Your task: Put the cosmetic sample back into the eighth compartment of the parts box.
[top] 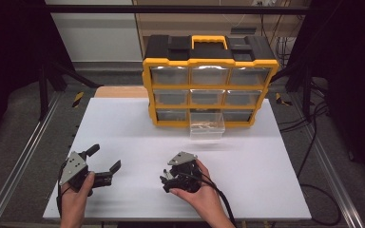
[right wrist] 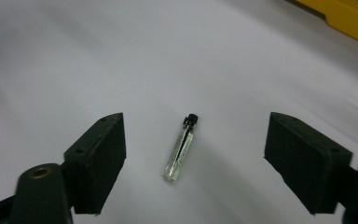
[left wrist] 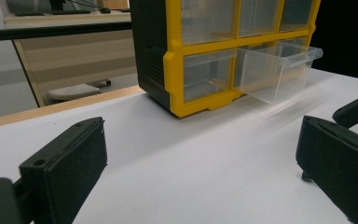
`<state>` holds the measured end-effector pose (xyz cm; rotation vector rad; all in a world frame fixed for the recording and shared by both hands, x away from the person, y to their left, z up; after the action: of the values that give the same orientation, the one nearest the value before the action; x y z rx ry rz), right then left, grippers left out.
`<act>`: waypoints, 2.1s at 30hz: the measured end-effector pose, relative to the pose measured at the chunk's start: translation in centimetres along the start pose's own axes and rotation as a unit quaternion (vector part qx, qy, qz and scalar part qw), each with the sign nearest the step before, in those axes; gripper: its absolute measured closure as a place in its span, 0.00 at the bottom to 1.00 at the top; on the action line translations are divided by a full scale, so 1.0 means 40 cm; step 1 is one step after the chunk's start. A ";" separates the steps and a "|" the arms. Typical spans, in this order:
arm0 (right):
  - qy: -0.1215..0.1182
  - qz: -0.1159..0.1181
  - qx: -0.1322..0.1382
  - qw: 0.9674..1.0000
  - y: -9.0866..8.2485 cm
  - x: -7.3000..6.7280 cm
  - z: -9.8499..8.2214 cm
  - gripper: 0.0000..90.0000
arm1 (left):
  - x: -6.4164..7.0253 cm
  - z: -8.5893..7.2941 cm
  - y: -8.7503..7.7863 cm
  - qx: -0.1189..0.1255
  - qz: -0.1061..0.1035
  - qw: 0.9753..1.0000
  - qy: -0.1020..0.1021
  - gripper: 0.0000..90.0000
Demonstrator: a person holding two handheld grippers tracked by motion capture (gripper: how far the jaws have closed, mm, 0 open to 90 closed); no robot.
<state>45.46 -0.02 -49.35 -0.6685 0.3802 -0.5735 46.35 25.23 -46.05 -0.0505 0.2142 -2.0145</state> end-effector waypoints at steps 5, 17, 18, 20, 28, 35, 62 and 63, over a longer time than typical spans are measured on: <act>-0.001 0.011 0.000 1.000 0.008 -0.009 -0.003 0.35 | -0.006 0.000 0.001 0.001 0.002 1.000 -0.003 0.02; 0.027 0.013 -0.012 0.999 0.025 0.005 -0.023 0.53 | 0.008 -0.003 0.011 -0.003 -0.007 1.000 0.007 0.02; 0.027 0.013 -0.013 0.999 0.026 0.005 -0.024 0.54 | 0.008 -0.003 0.011 -0.003 -0.006 1.000 0.007 0.02; 0.029 0.018 -0.014 0.999 0.027 0.001 -0.025 0.57 | 0.008 -0.003 0.009 -0.004 -0.006 1.000 0.007 0.02; 0.040 0.018 -0.015 0.999 0.029 0.000 -0.033 0.61 | 0.000 0.000 0.003 -0.001 -0.001 1.000 0.003 0.02; 0.044 0.010 -0.022 0.999 0.034 0.001 -0.036 0.65 | 0.002 -0.001 0.002 -0.002 -0.001 1.000 0.004 0.02; 0.039 0.008 -0.038 0.998 0.068 -0.001 -0.043 0.81 | 0.006 -0.002 0.005 -0.004 -0.005 1.000 0.007 0.02; 0.039 0.009 -0.039 0.998 0.069 -0.002 -0.044 0.81 | 0.006 -0.002 0.005 -0.004 -0.005 1.000 0.006 0.02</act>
<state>45.54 0.96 -52.45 -0.7182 0.4838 -0.5714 46.43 24.95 -46.17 -0.0433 0.2301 -2.0240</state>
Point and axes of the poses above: each handheld gripper's, and its own axes: y roughly forward along the jaws, z roughly out of its top, x roughly to its right, the point moved 6 cm from there along y, roughly forward along the jaws, and after that the axes turned 11 degrees about z, right-handed, at the moved point
